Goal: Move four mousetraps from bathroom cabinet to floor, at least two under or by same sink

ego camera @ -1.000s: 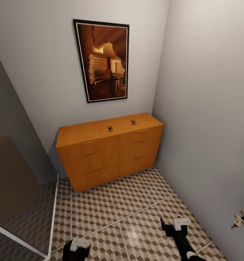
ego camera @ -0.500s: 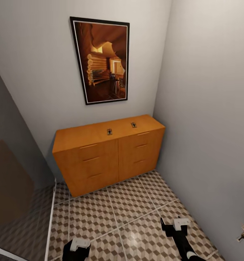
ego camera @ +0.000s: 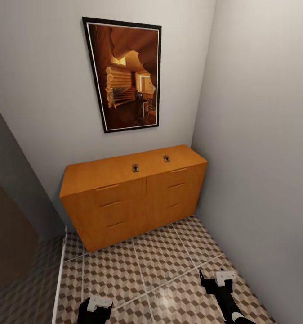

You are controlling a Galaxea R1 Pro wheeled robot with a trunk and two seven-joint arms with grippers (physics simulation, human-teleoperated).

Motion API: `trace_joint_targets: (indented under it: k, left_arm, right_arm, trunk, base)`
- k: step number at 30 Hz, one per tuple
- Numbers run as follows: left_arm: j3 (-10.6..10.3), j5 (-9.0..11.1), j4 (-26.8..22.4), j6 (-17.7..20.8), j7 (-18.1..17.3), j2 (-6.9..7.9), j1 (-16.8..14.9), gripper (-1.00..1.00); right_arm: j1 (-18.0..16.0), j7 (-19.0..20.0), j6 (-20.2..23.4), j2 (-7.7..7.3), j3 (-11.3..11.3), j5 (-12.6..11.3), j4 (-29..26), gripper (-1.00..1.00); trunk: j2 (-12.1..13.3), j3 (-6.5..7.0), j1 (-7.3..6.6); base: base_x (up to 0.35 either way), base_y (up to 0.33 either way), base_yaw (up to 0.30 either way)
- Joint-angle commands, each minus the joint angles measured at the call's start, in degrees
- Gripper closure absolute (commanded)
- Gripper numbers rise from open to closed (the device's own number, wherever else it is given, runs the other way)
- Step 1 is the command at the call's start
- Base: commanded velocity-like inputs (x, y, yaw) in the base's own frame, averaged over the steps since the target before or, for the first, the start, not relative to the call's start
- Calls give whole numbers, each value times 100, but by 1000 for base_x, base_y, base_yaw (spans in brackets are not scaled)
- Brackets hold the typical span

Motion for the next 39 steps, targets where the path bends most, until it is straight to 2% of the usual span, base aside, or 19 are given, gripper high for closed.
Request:
trace_joint_targets:
  k: [1,39]
  left_arm:
    - [-49,52,26,-39,-1,-5,-11,-100]
    - [-49,52,26,-39,-1,-5,-11,-100]
  right_arm:
    - [-5,-30,-14,0,51,-24,5,-100]
    - [-7,-30,-14,0,51,-24,5,-100]
  trunk:
    - [-12,-11,5]
    - [-12,-11,5]
  base:
    - [184,0,0]
    - [184,0,0]
